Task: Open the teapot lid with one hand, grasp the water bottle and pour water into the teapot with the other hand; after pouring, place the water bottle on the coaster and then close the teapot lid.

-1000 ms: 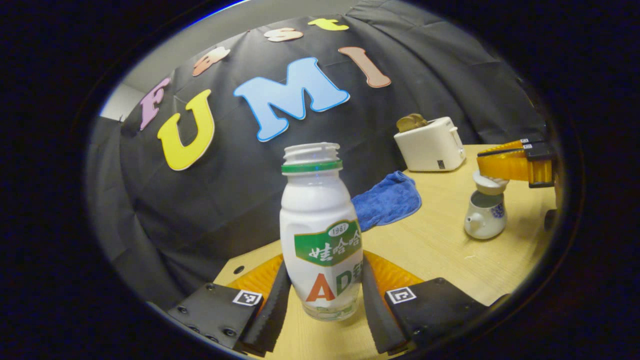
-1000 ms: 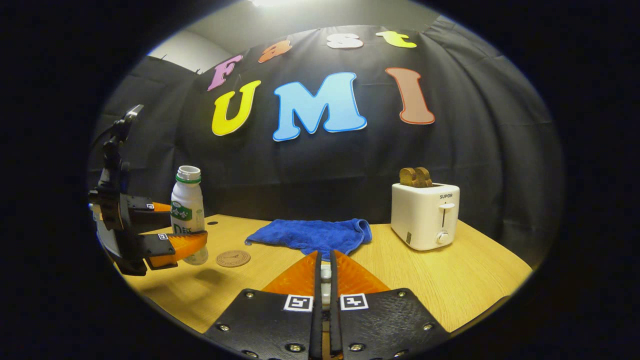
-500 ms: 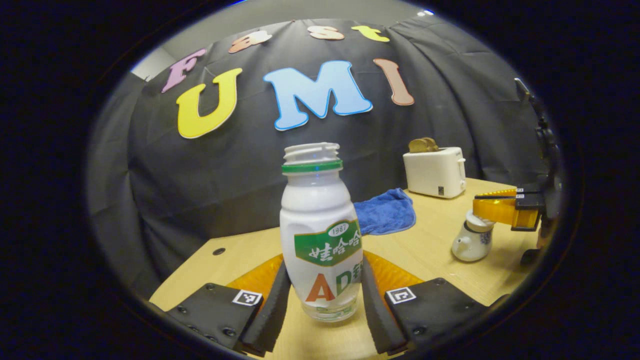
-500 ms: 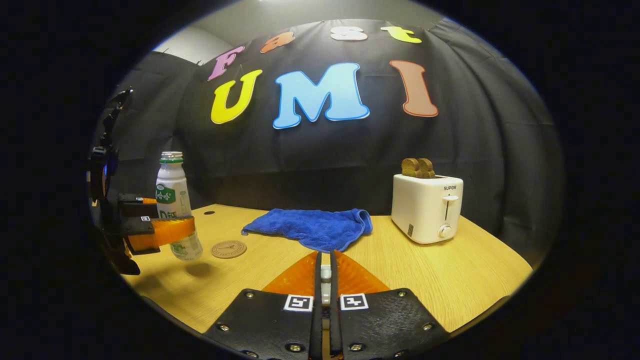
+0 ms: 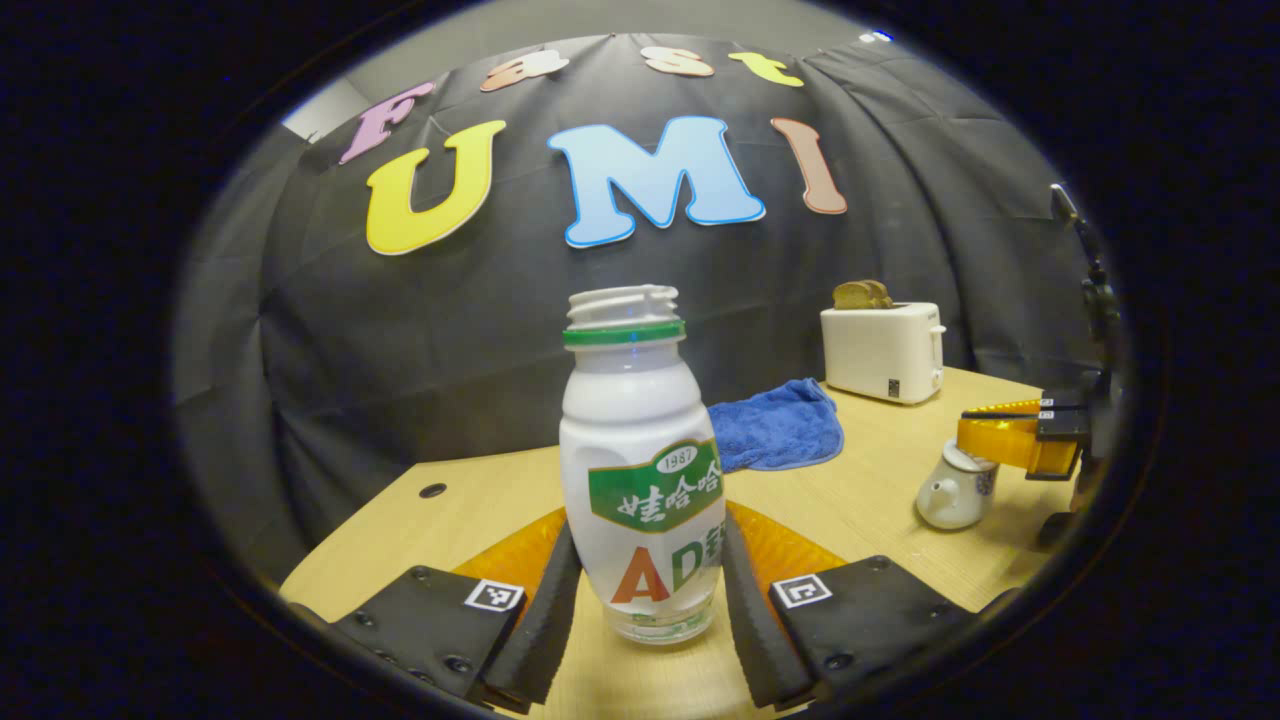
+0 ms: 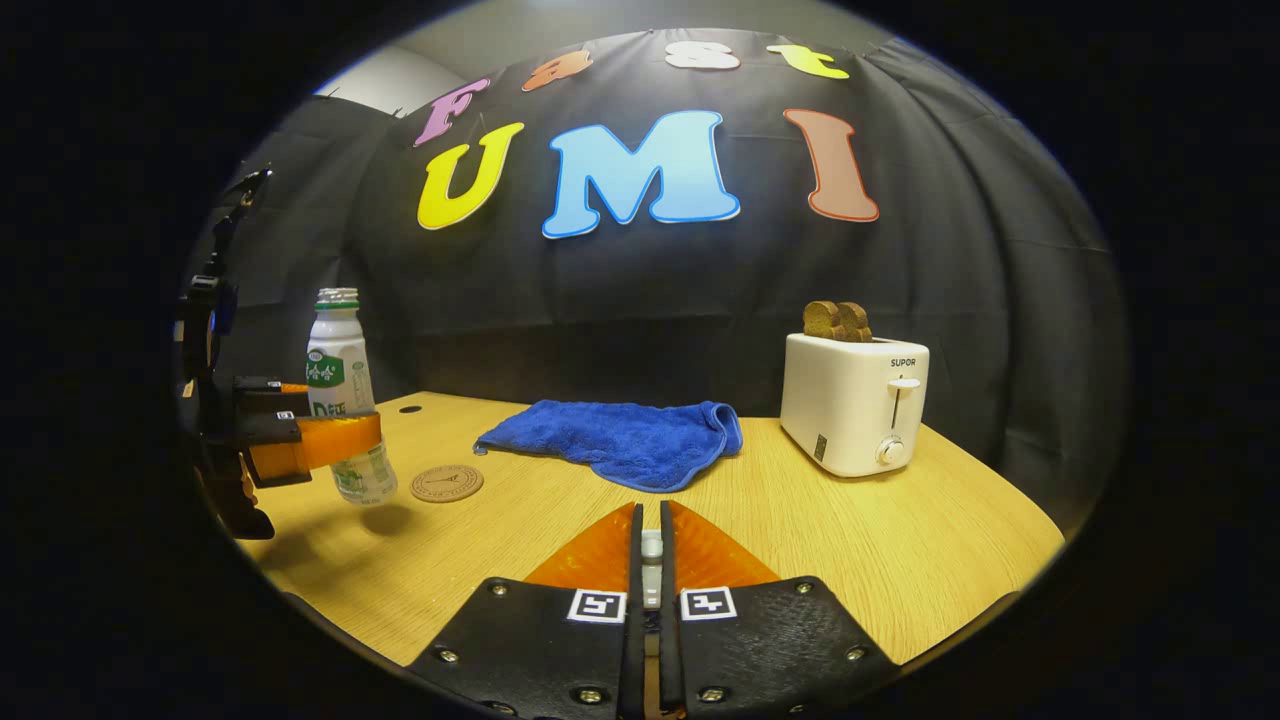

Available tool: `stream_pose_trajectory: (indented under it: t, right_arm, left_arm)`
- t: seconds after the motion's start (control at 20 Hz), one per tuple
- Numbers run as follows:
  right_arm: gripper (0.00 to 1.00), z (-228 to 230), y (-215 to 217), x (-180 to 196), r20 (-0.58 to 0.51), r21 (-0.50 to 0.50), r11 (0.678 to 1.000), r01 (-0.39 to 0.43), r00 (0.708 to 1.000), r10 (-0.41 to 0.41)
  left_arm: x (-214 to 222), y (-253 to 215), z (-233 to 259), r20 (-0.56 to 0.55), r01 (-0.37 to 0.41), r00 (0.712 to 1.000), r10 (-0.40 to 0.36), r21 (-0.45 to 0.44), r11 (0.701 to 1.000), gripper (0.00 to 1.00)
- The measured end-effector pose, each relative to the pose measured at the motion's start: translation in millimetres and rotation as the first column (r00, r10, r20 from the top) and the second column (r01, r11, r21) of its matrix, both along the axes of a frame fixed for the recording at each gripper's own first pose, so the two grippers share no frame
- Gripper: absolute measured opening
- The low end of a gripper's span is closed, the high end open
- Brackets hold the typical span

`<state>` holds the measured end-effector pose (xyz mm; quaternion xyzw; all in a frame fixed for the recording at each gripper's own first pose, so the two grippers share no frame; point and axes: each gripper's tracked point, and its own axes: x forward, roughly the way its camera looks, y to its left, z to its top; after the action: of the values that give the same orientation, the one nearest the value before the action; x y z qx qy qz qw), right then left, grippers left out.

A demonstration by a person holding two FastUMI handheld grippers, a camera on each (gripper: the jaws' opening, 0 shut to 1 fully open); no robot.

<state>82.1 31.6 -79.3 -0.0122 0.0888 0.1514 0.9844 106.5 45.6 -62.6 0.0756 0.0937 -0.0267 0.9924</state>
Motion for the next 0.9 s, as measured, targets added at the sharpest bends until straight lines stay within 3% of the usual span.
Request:
stream_pose_trajectory:
  t: [0.1, 0.2, 0.25, 0.3, 0.4, 0.55, 0.7, 0.75, 0.9]
  right_arm:
    - [0.06, 1, 1, 0, 0.005, -0.003, 1.000, 0.002, 1.000, -0.002]
    - [0.06, 1, 0, 0, 0.005, 0.006, 1.000, 0.004, 1.000, -0.004]
    - [0.06, 0, 1, 0, 0.004, 0.009, 1.000, 0.004, 1.000, -0.004]
    - [0.06, 1, 1, -1, 0.003, 0.010, 1.000, 0.001, 1.000, -0.001]
    - [0.11, -2, 1, 4, 0.003, -0.002, 1.000, 0.012, 1.000, -0.012]
    - [0.72, -1, 1, 0, 0.002, -0.008, 1.000, 0.012, 1.000, -0.012]
    - [0.81, 9, 3, -3, 0.036, -0.001, 1.000, 0.008, 0.999, -0.008]
    - [0.88, 14, 1, -4, 0.056, -0.002, 1.000, 0.015, 0.998, -0.015]
    - [0.89, 27, -8, -4, 0.110, 0.003, 0.999, 0.050, 0.993, -0.050]
  left_arm:
    - [5, 2, -2, 0.001, -0.006, 1.000, 0.006, -0.019, 1.000, 0.70]
    - [15, 5, -6, -0.005, -0.009, 1.000, 0.009, -0.038, 0.999, 0.76]
    - [18, 6, -8, -0.010, -0.013, 1.000, 0.012, -0.045, 0.999, 0.70]
    - [21, 7, -11, -0.015, -0.013, 1.000, 0.012, -0.055, 0.998, 0.76]
    - [28, 8, -16, -0.023, -0.010, 1.000, 0.008, -0.086, 0.996, 0.76]
    - [42, 10, -19, -0.024, 0.002, 1.000, -0.005, -0.105, 0.994, 0.76]
    - [54, 12, -23, -0.031, 0.014, 0.999, -0.017, -0.118, 0.993, 0.78]
    - [58, 14, -24, -0.037, 0.013, 0.999, -0.018, -0.121, 0.993, 0.76]
    - [69, 15, -31, -0.060, 0.014, 0.998, -0.022, -0.138, 0.990, 0.76]
